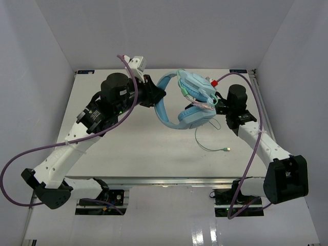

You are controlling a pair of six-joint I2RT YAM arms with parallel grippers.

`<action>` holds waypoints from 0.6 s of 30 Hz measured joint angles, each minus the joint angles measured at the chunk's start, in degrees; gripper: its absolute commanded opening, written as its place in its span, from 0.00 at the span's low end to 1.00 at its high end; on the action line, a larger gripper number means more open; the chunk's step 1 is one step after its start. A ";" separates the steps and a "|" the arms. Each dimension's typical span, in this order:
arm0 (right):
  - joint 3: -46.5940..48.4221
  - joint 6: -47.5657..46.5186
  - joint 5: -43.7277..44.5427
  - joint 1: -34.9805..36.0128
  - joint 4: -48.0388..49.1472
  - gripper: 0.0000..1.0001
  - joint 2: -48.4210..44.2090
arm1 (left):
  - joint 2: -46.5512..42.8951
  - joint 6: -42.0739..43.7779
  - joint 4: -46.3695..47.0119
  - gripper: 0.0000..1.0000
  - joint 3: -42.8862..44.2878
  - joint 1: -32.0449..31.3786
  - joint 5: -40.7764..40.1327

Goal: Wrap the headphones

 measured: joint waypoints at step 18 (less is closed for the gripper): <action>-10.69 -1.56 -7.30 1.17 7.04 0.78 -3.63 | 1.90 -5.09 -0.23 0.00 7.55 0.00 -11.00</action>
